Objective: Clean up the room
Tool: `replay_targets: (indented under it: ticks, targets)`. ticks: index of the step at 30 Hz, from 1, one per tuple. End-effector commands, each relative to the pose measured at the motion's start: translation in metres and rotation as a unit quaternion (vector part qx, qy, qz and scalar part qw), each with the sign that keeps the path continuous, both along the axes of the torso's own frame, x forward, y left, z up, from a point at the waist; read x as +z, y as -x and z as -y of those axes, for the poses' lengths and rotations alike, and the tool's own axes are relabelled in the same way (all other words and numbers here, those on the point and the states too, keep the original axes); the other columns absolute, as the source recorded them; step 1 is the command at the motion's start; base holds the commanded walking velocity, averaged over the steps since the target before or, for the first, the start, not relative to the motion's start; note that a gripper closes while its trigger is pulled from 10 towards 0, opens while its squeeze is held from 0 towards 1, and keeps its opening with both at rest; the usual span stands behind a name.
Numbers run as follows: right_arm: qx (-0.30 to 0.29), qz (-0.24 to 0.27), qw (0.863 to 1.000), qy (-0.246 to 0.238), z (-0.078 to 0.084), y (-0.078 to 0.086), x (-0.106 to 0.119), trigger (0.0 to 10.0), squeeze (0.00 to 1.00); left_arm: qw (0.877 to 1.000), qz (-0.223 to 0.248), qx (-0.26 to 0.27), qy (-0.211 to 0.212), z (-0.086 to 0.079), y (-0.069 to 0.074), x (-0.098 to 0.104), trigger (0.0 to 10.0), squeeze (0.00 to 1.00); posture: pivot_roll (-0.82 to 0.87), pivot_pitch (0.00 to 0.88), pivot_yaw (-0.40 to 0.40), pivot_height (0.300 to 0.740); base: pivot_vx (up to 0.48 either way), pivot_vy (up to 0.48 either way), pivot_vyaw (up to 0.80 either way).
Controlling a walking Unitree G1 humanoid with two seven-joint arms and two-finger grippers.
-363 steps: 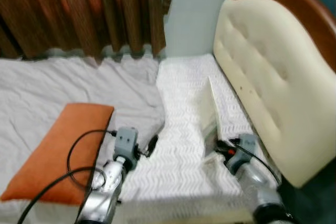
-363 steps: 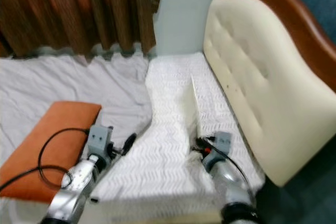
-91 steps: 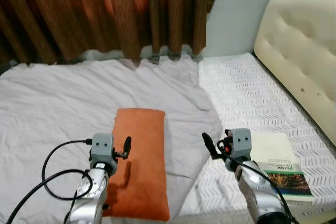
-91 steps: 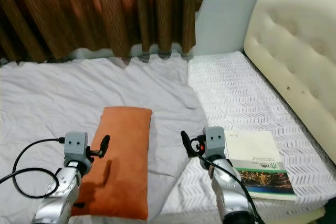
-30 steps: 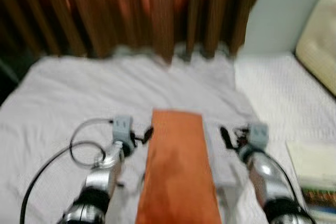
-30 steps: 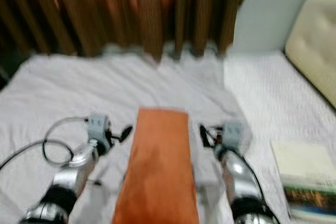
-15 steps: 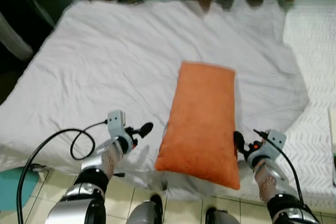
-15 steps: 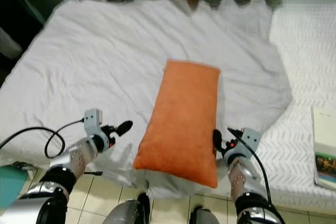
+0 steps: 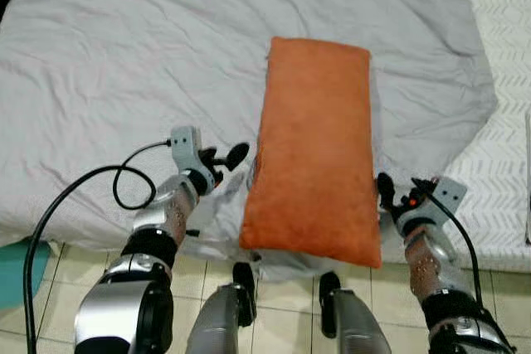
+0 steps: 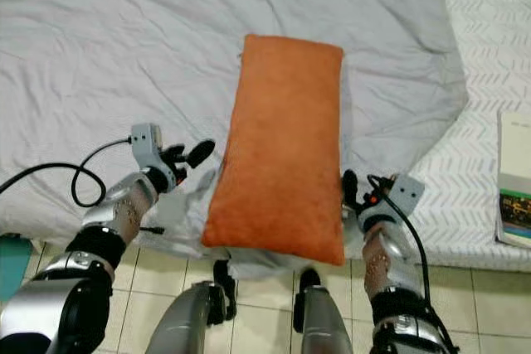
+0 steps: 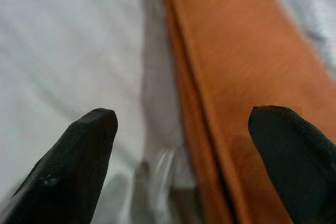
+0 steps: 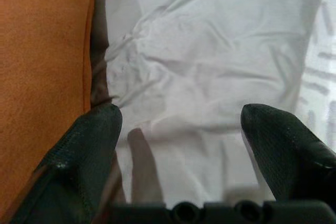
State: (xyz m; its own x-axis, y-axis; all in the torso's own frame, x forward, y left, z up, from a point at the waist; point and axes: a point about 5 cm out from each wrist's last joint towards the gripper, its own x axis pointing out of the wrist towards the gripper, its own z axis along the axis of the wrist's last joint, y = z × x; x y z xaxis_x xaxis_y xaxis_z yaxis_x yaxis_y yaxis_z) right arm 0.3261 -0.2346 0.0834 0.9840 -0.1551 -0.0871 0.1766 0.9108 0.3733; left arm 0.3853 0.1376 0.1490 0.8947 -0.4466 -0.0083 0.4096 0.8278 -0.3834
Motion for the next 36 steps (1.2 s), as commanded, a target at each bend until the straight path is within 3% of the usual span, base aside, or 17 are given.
replay_targets:
  ticks: [1, 4, 6, 8, 10, 11, 17, 18, 19, 21, 23, 26, 27, 30, 31, 36]
  targets:
    - [0.000, -0.018, 1.000, -0.008, 0.000, 0.010, -0.012, 10.0, 0.00, 1.000, -0.020, -0.010, 0.003, -0.001, 0.006, -0.012, 10.0, 0.00, -0.04, 0.554, 0.129, 0.740, 0.000, 0.000, 0.00]
    - [-0.008, -0.007, 1.000, -0.004, 0.005, 0.013, -0.007, 10.0, 0.00, 1.000, -0.020, -0.015, 0.016, 0.000, 0.007, -0.010, 10.0, 0.00, -0.05, 0.548, 0.128, 0.740, 0.000, 0.000, 0.00]
    - [-0.035, 0.014, 0.999, -0.014, 0.020, 0.020, 0.001, 10.0, 0.00, 0.999, -0.020, -0.022, 0.038, -0.001, 0.008, -0.008, 10.0, 0.00, -0.05, 0.548, 0.128, 0.740, 0.000, 0.000, 0.00]
    - [-0.035, 0.014, 0.999, -0.014, 0.020, 0.020, 0.001, 10.0, 0.00, 0.999, -0.020, -0.022, 0.038, -0.001, 0.008, -0.008, 10.0, 0.00, -0.05, 0.548, 0.128, 0.740, 0.000, 0.000, 0.00]
    - [-0.050, 0.030, 0.998, -0.032, 0.029, 0.025, 0.008, 10.0, 0.00, 0.998, -0.021, -0.027, 0.055, -0.002, 0.009, -0.005, 10.0, 0.00, -0.05, 0.548, 0.128, 0.740, 0.000, 0.000, 0.00]
    - [-0.052, 0.059, 0.993, -0.085, 0.038, 0.033, 0.022, 10.0, 0.00, 0.995, -0.034, -0.051, 0.081, 0.003, 0.014, -0.004, 10.0, 0.00, -0.04, 0.551, 0.126, 0.740, 0.000, 0.000, 0.00]
    - [-0.009, 0.076, 0.991, -0.113, 0.030, 0.037, 0.039, 10.0, 0.00, 0.991, -0.069, -0.070, 0.095, 0.011, 0.018, -0.010, 10.0, 0.00, -0.05, 0.552, 0.123, 0.740, 0.000, 0.000, 0.00]
    - [0.009, 0.077, 0.990, -0.118, 0.024, 0.036, 0.043, 10.0, 1.00, 0.989, -0.080, -0.075, 0.101, 0.014, 0.019, -0.013, 10.0, 0.00, -0.06, 0.551, 0.121, 0.740, 0.000, 0.000, 0.00]
    - [0.009, 0.077, 0.990, -0.118, 0.024, 0.036, 0.043, 10.0, 1.00, 0.989, -0.080, -0.075, 0.101, 0.014, 0.019, -0.013, 10.0, 0.00, -0.06, 0.551, 0.121, 0.740, 0.000, 0.000, 0.00]
    - [0.047, 0.076, 0.987, -0.134, 0.008, 0.033, 0.047, 10.0, 1.00, 0.985, -0.093, -0.088, 0.115, 0.020, 0.019, -0.014, 10.0, 0.00, -0.06, 0.550, 0.120, 0.740, 0.000, 0.000, 0.00]
    - [0.047, 0.076, 0.987, -0.134, 0.008, 0.033, 0.047, 10.0, 1.00, 0.985, -0.093, -0.088, 0.115, 0.020, 0.019, -0.014, 10.0, 0.00, -0.06, 0.550, 0.120, 0.740, 0.000, 0.000, 0.00]
    - [0.081, 0.070, 0.982, -0.155, -0.005, 0.030, 0.050, 10.0, 1.00, 0.981, -0.101, -0.102, 0.126, 0.025, 0.019, -0.012, 10.0, 0.00, -0.05, 0.549, 0.121, 0.740, 0.000, 0.000, 0.00]
    - [0.106, 0.069, 0.978, -0.169, -0.014, 0.029, 0.053, 10.0, 0.57, 0.978, -0.109, -0.112, 0.135, 0.029, 0.018, -0.010, 10.0, 0.00, -0.05, 0.546, 0.121, 0.740, 0.000, 0.000, 0.00]
    - [0.111, 0.069, 0.976, -0.171, -0.015, 0.029, 0.055, 10.0, 0.57, 0.978, -0.111, -0.114, 0.137, 0.030, 0.018, -0.009, 10.0, 0.00, -0.05, 0.546, 0.121, 0.740, 0.000, 0.000, 0.00]
    - [0.116, 0.064, 0.974, -0.183, -0.018, 0.031, 0.054, 10.0, 0.00, 0.977, -0.115, -0.113, 0.141, 0.029, 0.018, -0.009, 10.0, 0.00, -0.05, 0.546, 0.122, 0.740, 0.000, 0.000, 0.00]
    - [0.140, 0.047, 0.964, -0.220, -0.031, 0.037, 0.049, 10.0, 0.00, 0.974, -0.129, -0.107, 0.153, 0.028, 0.018, -0.013, 10.0, 0.00, -0.05, 0.546, 0.123, 0.740, 0.000, 0.000, 0.00]
